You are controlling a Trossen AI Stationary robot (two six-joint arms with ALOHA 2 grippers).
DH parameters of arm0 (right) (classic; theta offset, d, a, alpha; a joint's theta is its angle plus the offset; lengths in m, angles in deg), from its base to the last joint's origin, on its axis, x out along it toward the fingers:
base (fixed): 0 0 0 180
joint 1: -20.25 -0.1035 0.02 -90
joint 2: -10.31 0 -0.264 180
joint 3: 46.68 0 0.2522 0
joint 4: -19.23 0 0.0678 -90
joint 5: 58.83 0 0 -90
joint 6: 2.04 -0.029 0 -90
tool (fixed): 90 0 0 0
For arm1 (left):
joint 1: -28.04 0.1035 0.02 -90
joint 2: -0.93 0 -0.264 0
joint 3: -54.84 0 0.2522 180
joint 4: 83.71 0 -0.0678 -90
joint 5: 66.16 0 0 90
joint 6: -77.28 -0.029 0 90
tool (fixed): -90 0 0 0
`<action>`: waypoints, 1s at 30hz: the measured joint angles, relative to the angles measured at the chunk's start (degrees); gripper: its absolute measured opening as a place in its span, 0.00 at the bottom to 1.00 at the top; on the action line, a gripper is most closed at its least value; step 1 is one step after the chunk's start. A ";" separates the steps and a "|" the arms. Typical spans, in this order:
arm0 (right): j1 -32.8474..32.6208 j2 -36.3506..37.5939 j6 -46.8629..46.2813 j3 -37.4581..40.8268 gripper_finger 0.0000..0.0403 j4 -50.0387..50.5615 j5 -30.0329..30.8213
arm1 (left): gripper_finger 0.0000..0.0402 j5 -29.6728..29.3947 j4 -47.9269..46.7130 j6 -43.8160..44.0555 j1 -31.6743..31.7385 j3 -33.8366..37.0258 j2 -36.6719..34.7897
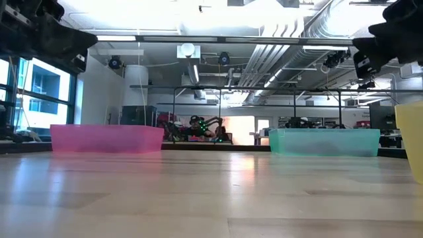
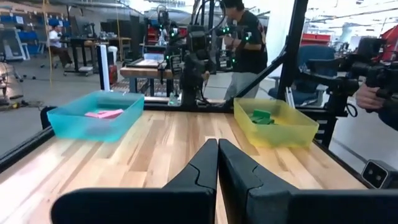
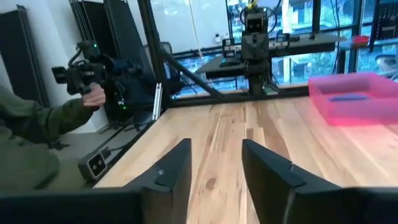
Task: Sort blocks
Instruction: Return to Home Position
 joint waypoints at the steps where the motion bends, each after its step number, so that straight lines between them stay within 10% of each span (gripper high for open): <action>1: 0.00 0.03 -0.01 -0.02 0.30 0.90 -0.04 | 0.00 -0.02 -0.34 0.03 0.00 0.00 0.01; 9: 0.01 0.08 2.37 0.00 0.02 5.70 -0.73 | 0.00 0.44 -0.63 0.27 -0.04 0.00 0.02; 30: 1.64 -1.02 7.17 4.22 0.00 -6.78 -4.57 | 0.00 7.91 6.84 -5.49 -0.18 4.70 0.89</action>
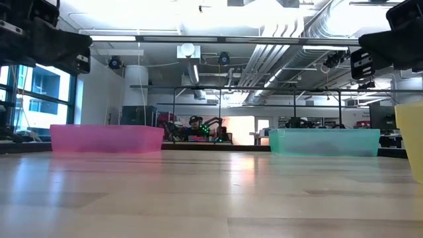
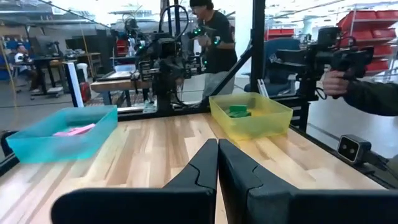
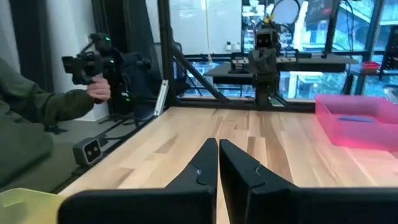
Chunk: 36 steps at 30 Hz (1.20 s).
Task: Sort blocks
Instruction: Return to Home Position
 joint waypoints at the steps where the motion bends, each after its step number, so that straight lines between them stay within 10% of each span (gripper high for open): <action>1: 0.00 -0.32 -0.04 0.00 0.00 0.01 0.55 | 0.00 0.02 0.24 -0.02 -0.18 0.00 0.45; 36: -0.03 -3.04 -9.11 0.04 0.00 0.24 1.62 | 0.00 -2.26 0.83 7.60 -3.07 -0.04 -0.44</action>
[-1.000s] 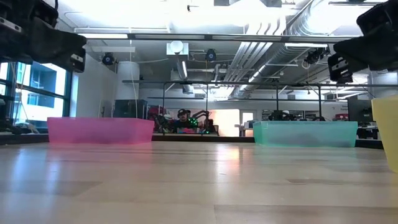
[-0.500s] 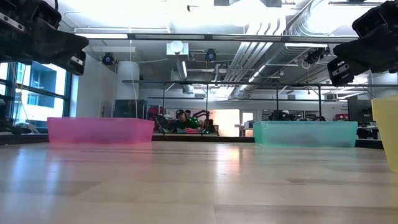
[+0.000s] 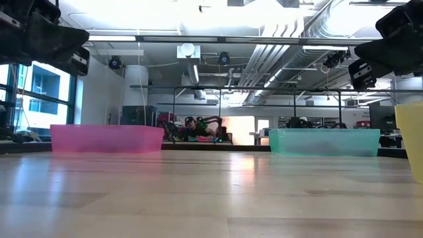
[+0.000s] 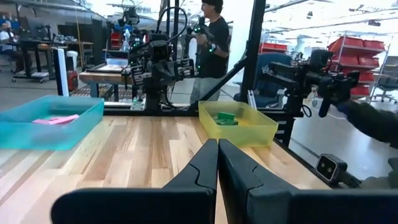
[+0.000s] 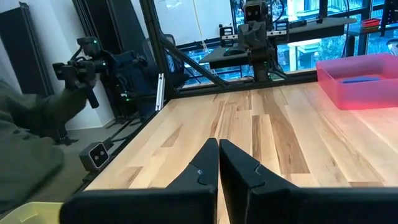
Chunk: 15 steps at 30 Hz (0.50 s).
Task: Sort blocks
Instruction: Return to Home Position
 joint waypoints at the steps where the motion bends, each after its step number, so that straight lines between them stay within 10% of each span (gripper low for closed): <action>1: 0.00 -0.02 0.00 0.00 0.00 0.00 0.02 | 0.00 0.00 -0.17 -0.02 0.02 0.02 0.01; 15: -0.01 0.00 19.76 0.00 0.00 0.68 8.00 | 0.00 0.06 -0.56 -0.02 0.02 0.02 0.00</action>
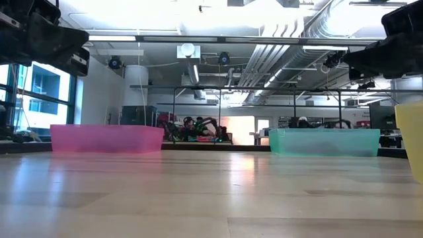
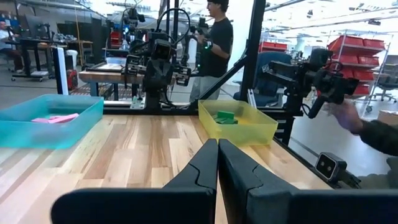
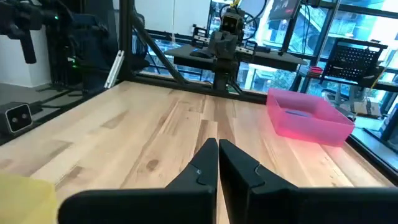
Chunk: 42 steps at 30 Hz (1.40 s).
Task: Sort blocks
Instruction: Return to Home Position
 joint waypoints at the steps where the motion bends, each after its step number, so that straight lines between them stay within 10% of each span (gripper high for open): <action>1: 0.00 0.00 -0.20 0.00 0.00 0.04 0.10 | 0.00 0.02 -0.01 0.00 0.00 0.00 0.01; 42: 0.07 -0.07 -9.37 -1.01 0.00 1.03 1.12 | 0.00 0.06 -0.05 -0.02 -0.02 0.00 0.05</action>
